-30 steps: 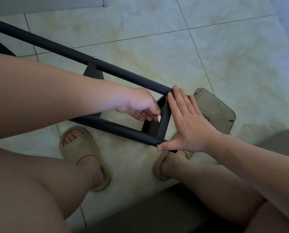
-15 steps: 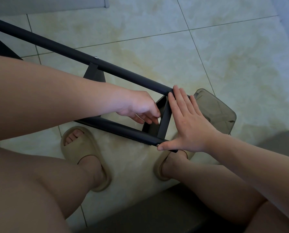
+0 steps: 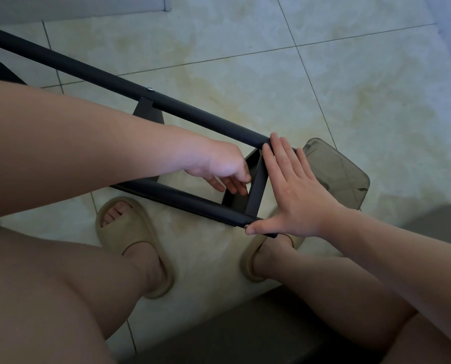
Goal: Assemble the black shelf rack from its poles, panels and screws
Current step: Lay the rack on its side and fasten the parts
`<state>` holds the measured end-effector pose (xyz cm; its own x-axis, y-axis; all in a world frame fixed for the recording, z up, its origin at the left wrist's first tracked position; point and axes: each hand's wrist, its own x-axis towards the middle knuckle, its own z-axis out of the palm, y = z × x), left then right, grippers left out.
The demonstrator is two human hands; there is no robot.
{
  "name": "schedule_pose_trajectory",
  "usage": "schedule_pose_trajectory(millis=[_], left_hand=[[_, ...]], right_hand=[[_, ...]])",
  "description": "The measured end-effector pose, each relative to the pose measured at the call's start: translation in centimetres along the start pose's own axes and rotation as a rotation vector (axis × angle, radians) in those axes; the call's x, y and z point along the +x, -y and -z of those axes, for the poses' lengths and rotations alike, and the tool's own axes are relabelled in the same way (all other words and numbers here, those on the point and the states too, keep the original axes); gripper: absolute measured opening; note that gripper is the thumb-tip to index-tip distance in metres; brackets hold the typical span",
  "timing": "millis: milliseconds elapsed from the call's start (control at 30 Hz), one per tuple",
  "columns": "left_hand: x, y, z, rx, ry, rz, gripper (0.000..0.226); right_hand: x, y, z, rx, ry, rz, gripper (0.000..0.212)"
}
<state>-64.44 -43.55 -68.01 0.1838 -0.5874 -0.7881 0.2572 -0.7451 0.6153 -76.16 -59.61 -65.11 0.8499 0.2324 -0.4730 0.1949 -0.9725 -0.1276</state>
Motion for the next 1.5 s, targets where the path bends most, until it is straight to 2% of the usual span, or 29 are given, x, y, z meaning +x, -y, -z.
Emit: schedule_pose_trajectory(millis=[400,867,1200,1367,1500], left_hand=[[-0.5,-0.5,1.3,0.298,-0.001,-0.053,0.023],[-1.1,0.2,2.0,0.546,0.113,-0.065,0.023],[-0.9,0.9,1.1,0.594,0.159,-0.058,0.02],[-1.1,0.8,1.8,0.493,0.156,-0.029,0.015],[-1.1,0.3,2.2,0.571,0.08,-0.101,0.015]], right_hand=[[0.1,0.2,0.0,0.016,-0.001,0.004,0.15],[0.1,0.2,-0.2,0.018,-0.006,-0.001,0.15],[0.1,0.3,-0.1,0.006,-0.007,0.001,0.15],[0.1,0.2,-0.2,-0.002,-0.009,-0.002,0.149],[0.1,0.2,-0.2,0.003,-0.012,0.0,0.149]])
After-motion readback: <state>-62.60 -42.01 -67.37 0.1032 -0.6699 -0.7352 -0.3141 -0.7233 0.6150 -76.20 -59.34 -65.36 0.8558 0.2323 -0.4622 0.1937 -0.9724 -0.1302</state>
